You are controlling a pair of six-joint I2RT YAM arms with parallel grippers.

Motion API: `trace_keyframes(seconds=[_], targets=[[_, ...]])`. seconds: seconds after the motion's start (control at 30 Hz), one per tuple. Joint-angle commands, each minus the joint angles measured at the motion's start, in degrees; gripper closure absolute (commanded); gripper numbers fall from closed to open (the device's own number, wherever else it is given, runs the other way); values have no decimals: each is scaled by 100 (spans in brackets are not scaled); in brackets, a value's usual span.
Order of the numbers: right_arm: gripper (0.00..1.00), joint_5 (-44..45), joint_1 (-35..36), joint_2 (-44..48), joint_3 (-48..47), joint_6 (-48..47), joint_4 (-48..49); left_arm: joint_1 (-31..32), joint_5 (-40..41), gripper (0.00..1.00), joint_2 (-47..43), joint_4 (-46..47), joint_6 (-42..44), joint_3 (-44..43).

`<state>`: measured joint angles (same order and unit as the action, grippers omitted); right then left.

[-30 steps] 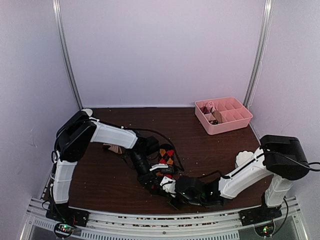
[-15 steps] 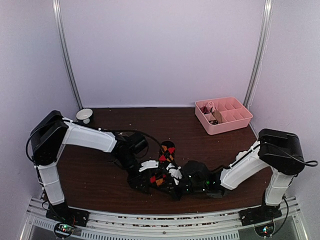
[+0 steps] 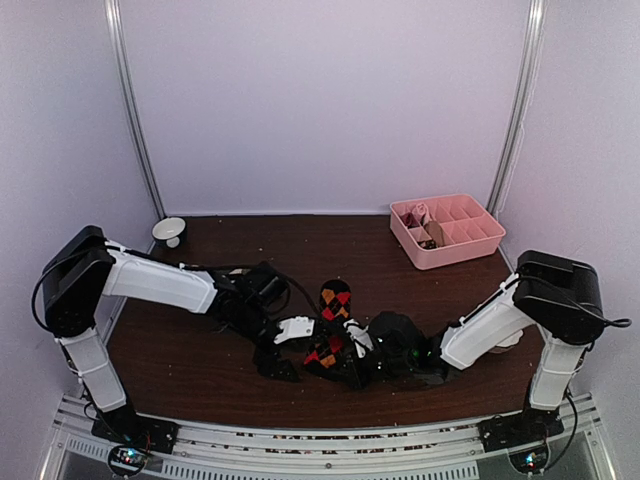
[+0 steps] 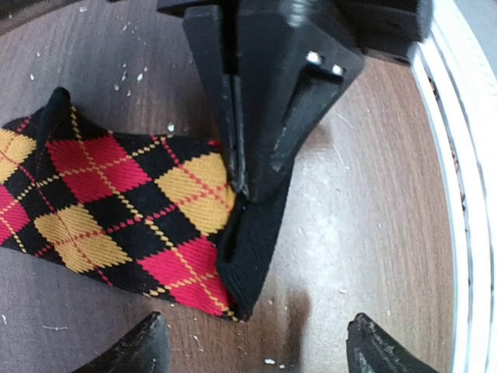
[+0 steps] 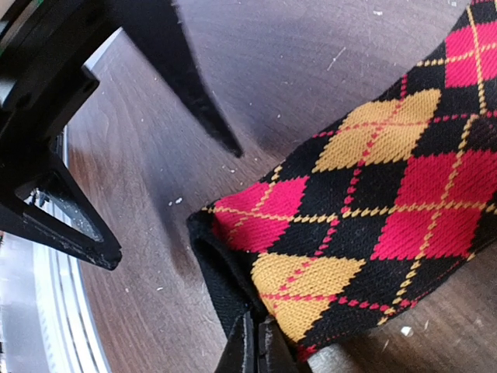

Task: Roll the socks
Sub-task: Roll the sock at the center of the board.

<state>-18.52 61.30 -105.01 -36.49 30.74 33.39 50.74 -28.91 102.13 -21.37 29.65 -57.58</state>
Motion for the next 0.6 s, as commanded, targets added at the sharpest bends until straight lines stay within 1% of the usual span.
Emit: trace_keyframes(seconds=[0.0, 0.13, 0.37, 0.47, 0.57], targets=[[100, -325, -24, -114, 81, 375, -487, 119, 19, 20, -528, 616, 557, 446], [100, -514, -131, -129, -57, 502, -713, 279, 344, 29, -709, 727, 999, 564], [100, -877, -243, -147, -279, 802, -617, 599, 1001, 45, -738, 1042, 1626, 653], [100, -1030, -292, -143, -399, 855, -649, 712, 1159, 50, -738, 1055, 1787, 683], [100, -1088, -296, -111, -513, 814, -783, 800, 1243, 53, -736, 1081, 1854, 746]])
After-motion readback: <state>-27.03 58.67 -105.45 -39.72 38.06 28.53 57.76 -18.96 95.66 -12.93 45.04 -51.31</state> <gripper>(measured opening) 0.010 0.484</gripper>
